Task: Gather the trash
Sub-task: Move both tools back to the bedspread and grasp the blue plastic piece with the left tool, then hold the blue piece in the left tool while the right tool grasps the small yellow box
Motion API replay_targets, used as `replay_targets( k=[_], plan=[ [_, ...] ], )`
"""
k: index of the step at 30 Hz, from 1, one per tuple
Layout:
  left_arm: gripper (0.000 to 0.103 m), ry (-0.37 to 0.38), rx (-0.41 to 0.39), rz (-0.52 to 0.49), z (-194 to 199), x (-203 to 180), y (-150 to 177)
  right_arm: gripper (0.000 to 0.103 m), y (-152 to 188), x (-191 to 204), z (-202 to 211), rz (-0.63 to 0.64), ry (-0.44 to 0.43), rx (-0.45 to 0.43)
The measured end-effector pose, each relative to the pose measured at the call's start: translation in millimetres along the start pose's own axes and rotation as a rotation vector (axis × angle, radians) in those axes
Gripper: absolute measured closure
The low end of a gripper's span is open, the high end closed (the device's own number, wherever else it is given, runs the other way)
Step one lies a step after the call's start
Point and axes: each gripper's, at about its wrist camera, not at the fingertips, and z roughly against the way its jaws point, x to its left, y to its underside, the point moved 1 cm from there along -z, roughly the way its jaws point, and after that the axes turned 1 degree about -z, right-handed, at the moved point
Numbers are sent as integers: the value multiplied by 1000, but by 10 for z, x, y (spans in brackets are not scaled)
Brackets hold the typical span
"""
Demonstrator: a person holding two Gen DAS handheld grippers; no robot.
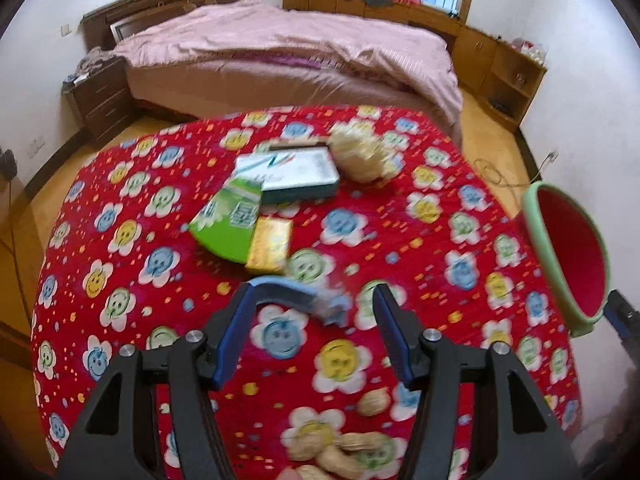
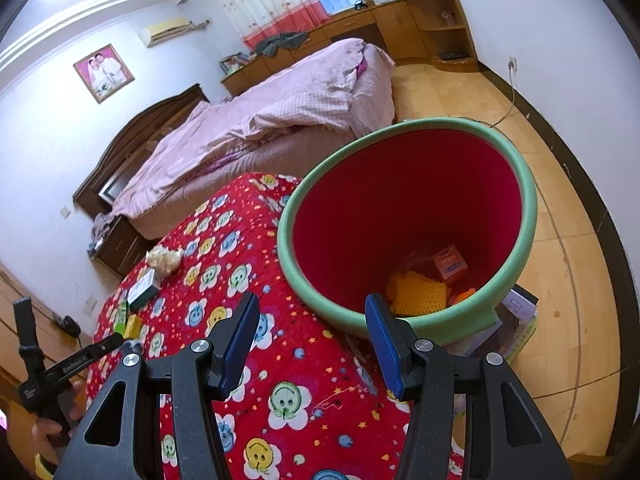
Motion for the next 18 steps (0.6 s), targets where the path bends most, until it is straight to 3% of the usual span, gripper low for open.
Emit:
replay_targets(
  k=[2,10,18],
  plan=[
    [29,20,33,-12,-91,45,39,47,15,28,-10,7,1,6],
    [27,-46,52,-71,-328,96,95,47,66,131,-40,35,16,26],
    [27,-23,37,-39,-431,143,62,47,90,192,-97,48,18,37]
  ],
)
